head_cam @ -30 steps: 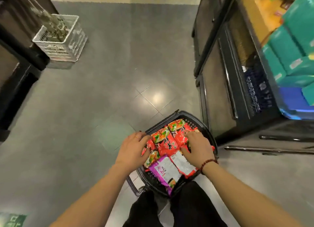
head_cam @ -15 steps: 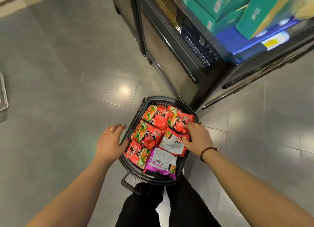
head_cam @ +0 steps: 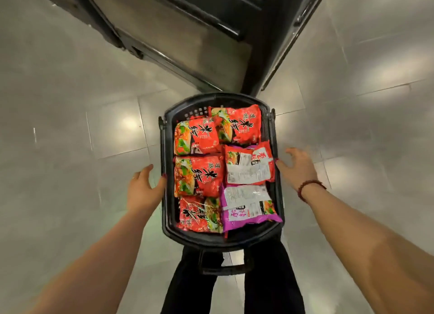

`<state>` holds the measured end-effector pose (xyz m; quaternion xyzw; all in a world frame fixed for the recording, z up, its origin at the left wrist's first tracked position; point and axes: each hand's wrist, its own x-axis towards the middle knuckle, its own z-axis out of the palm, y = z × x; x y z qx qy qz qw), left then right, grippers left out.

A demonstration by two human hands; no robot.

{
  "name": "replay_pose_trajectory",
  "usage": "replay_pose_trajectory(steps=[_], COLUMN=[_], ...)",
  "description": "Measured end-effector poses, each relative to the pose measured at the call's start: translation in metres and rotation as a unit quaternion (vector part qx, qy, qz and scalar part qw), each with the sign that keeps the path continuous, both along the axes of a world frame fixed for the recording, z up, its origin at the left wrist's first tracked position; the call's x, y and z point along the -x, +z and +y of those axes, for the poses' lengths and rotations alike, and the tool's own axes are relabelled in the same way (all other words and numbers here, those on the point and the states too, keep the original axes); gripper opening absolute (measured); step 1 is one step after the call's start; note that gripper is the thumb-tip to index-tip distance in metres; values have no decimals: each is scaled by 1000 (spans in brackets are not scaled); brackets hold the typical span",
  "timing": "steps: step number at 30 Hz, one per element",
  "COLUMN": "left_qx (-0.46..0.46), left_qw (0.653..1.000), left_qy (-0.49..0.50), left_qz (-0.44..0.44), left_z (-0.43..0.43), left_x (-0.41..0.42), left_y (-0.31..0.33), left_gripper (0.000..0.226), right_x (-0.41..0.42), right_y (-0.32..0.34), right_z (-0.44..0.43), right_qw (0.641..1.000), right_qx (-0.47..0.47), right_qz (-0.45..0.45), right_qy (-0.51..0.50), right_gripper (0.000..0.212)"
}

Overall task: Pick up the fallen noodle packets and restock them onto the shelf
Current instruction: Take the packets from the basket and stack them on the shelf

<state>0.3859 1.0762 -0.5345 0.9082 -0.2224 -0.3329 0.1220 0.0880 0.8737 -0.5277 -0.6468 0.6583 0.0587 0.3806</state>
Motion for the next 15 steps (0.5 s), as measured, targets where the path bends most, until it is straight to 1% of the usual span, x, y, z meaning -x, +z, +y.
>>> replay_pose_trajectory(steps=[2, 4, 5, 7, 9, 12, 13, 15], left_qx=[6, 10, 10, 29, 65, 91, 88, 77], left_qw=[1000, 999, 998, 997, 991, 981, 980, 982], left_qy=[19, 32, 39, 62, 113, 169, 179, 167], left_qz=[15, 36, 43, 45, 29, -6, -17, -33], left_z=[3, 4, 4, 1, -2, -10, -13, -16], left_x=[-1, 0, 2, 3, 5, 5, 4, 2], left_y=[-30, -60, -73, -98, -117, -134, -137, -141], left_gripper=[58, 60, 59, 48, 38, 42, 43, 38], right_x=[0, 2, 4, 8, 12, 15, 14, 12], right_y=[-32, -60, -74, -100, -121, -144, -148, -151], right_z=[5, 6, 6, 5, 4, 4, 5, 8], right_qw=[998, 990, 983, 972, 968, 974, 975, 973], right_qx=[-21, -29, -31, -31, -29, -14, -9, 6], right_qz=[-13, -41, -55, -66, -69, -64, -67, -74], right_qy=[-55, -135, -173, -224, -240, -216, -214, -218], right_gripper=[50, 47, 44, 42, 42, 41, 44, 49])
